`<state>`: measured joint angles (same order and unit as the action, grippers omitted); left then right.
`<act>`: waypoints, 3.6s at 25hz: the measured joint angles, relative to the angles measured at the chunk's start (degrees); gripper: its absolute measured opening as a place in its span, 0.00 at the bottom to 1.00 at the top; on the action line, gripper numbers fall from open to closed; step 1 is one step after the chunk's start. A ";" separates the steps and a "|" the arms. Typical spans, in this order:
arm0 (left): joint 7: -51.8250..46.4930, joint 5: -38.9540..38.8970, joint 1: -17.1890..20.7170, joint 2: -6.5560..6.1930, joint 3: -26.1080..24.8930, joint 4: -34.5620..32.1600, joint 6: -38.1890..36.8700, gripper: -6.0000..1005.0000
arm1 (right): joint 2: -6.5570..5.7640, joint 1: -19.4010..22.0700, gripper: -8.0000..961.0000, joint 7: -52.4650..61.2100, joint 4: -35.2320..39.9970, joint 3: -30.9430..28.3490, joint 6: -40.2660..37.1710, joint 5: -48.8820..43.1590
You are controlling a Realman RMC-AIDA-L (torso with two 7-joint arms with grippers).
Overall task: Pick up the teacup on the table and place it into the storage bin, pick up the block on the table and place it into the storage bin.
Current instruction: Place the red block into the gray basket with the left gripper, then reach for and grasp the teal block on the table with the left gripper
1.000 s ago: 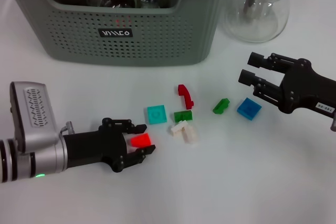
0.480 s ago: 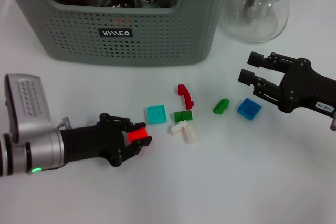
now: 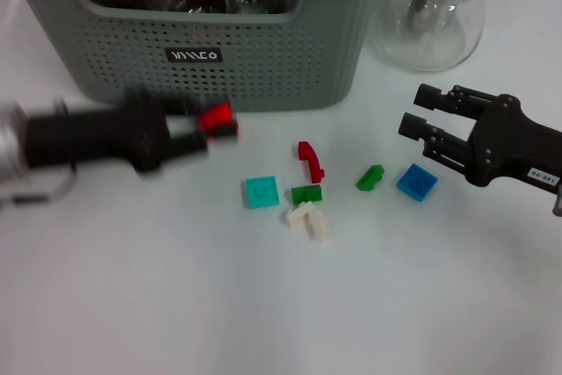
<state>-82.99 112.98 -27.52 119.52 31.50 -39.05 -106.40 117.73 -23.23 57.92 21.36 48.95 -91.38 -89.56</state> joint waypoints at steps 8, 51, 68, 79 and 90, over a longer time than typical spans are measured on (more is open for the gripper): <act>-19.41 -8.44 -11.49 -4.98 -8.97 -1.20 6.25 0.29 | 0.11 -0.26 0.53 0.00 0.00 0.00 0.05 -0.12; -17.92 -18.80 4.53 0.62 3.94 -28.90 10.99 0.61 | -0.03 -0.38 0.53 0.39 0.05 0.01 -0.07 -0.04; 24.05 6.16 4.15 3.62 5.31 6.07 18.99 0.60 | -4.34 0.19 0.53 7.59 3.64 -0.94 -0.07 -2.73; 35.34 6.55 0.94 4.71 6.12 13.09 29.69 0.60 | -2.57 1.24 0.53 -6.08 4.35 -2.56 0.08 -2.68; 35.16 7.14 -1.15 4.77 6.19 16.69 35.90 0.60 | -2.72 1.21 0.53 -3.21 4.40 -4.46 -0.06 -2.77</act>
<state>-47.83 120.12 -28.67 124.29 37.69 -22.36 -70.50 115.01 -22.01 54.71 25.76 44.49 -91.44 -92.32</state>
